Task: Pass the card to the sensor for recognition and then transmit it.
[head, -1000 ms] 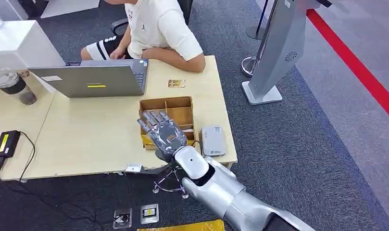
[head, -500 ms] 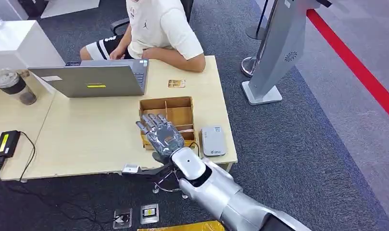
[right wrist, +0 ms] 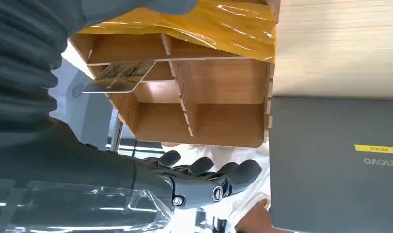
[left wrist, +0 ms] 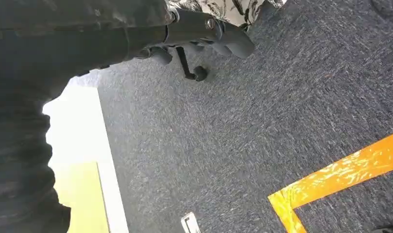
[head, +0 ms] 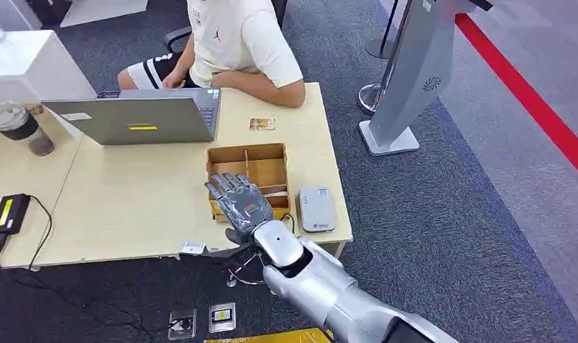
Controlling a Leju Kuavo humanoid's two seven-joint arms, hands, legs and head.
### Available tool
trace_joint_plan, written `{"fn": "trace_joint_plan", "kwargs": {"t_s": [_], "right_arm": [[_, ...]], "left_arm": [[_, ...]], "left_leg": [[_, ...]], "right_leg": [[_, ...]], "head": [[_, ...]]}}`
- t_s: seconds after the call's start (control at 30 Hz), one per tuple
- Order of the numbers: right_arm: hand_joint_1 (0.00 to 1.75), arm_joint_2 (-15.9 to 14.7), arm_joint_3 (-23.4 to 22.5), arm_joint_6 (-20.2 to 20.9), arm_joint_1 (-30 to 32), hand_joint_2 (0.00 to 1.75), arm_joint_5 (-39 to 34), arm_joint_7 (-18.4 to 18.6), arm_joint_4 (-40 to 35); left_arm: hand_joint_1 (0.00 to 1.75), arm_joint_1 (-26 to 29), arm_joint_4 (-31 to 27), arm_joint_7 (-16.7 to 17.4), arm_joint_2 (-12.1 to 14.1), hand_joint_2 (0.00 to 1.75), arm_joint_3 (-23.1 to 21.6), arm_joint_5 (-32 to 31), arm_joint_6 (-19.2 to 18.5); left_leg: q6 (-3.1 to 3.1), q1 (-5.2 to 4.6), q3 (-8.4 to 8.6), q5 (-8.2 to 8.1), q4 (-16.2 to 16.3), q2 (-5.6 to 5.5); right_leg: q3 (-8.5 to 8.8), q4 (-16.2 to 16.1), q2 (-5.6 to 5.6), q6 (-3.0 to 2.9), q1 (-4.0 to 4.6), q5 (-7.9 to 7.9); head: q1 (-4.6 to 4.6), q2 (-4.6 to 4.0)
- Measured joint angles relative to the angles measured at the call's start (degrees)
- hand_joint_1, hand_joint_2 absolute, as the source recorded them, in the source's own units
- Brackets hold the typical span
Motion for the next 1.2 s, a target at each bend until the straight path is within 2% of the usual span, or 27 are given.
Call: {"fn": "trace_joint_plan", "kwargs": {"t_s": [0.37,0.53,0.63,1.2], "right_arm": [[0.42,-0.04,-0.66,-0.96,-0.32,1.75,-3.45,1.84,0.55],[0.4,-0.5,-1.49,-1.62,-0.44,1.75,-4.0,2.45,0.79],[0.47,-0.96,-2.25,-2.03,-0.52,1.75,-4.35,2.99,0.94],[0.51,-2.93,-4.94,-2.8,-0.72,1.75,-4.65,5.29,1.92]], "left_arm": [[0.0,0.05,0.0,0.7,-0.02,1.75,0.17,0.0,0.02],[0.0,0.08,0.0,0.74,-0.02,1.75,0.17,-0.02,0.02],[0.0,0.09,0.0,0.81,-0.02,1.75,0.17,-0.07,0.02],[0.0,0.13,0.0,0.22,0.02,1.75,0.15,-0.94,-0.22]], "left_leg": [[0.0,0.0,0.01,0.0,0.0,0.0],[0.0,0.0,0.01,0.0,0.0,0.0],[0.0,0.0,0.01,0.0,0.0,0.0],[0.0,0.0,0.01,0.0,0.0,0.01]], "right_leg": [[0.0,-0.01,0.0,0.0,0.0,0.0],[0.0,0.0,0.0,0.0,0.0,0.0],[0.0,-0.01,0.0,0.0,0.0,0.0],[-0.01,-0.01,0.0,0.0,0.0,0.0]], "head": [[-0.02,0.0],[-0.02,0.0],[0.0,0.0],[-0.02,0.0]]}}
